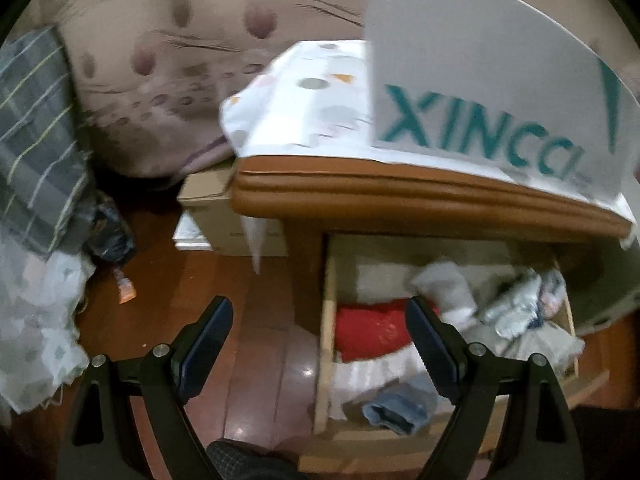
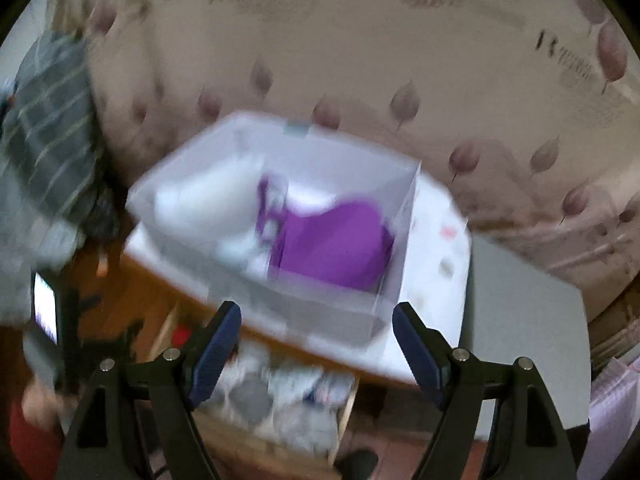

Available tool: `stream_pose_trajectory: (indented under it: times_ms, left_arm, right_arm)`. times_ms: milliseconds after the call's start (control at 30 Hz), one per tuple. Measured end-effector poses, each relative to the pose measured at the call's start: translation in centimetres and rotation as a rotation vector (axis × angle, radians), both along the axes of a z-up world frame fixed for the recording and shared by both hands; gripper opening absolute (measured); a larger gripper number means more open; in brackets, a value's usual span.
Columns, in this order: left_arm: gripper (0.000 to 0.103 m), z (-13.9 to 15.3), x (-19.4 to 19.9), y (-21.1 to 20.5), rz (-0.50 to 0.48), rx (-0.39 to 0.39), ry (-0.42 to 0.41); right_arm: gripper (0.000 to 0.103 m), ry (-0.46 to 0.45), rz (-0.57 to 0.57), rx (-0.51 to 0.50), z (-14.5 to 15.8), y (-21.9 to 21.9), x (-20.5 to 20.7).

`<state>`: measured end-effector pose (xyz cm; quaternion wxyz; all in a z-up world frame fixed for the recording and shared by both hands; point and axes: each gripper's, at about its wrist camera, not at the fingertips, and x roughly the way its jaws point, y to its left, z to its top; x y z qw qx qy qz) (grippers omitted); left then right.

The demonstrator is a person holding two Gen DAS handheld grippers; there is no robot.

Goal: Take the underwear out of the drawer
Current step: 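Move the right tool back down into the drawer over the grey underwear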

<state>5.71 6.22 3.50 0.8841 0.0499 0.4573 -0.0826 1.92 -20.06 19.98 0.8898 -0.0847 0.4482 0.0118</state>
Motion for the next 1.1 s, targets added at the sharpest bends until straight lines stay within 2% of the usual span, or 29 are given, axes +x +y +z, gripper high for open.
stream_pose_trajectory:
  times_ms: [67, 200, 300, 500, 633, 767, 867, 1100]
  left_arm:
    - [0.086, -0.4, -0.2, -0.9, -0.041, 0.010, 0.018]
    - [0.086, -1.2, -0.3, -1.9, -0.075, 0.018, 0.051]
    - [0.086, -1.8, -0.3, -2.4, -0.086, 0.039, 0.065]
    - [0.086, -2.8, -0.2, -3.3, -0.123, 0.049, 0.105]
    - [0.086, -3.2, -0.3, -3.8, -0.140, 0.064, 0.122]
    - [0.087, -3.5, -0.4, -4.2, -0.163, 0.064, 0.133]
    - [0.088, -3.9, -0.4, -4.3, -0.171, 0.068, 0.147]
    - [0.089, -5.3, -0.1, -4.1, -0.162, 0.099, 0.199]
  right_arm:
    - [0.080, 0.063, 0.031, 0.001, -2.0, 0.0, -1.3]
    - [0.080, 0.225, 0.073, -0.037, -7.9, -0.2, -2.6]
    - [0.080, 0.341, 0.082, -0.066, -12.4, -0.3, -2.5]
    - [0.080, 0.563, 0.057, -0.038, -20.5, -1.4, -0.5]
    - [0.080, 0.654, 0.023, -0.028, -24.4, -2.0, 1.3]
    - [0.080, 0.713, 0.026, -0.087, -27.7, -2.0, 2.0]
    - [0.081, 0.743, 0.022, -0.098, -29.2, -2.1, 2.4]
    - [0.082, 0.819, 0.102, -0.144, -32.5, -1.1, 2.8]
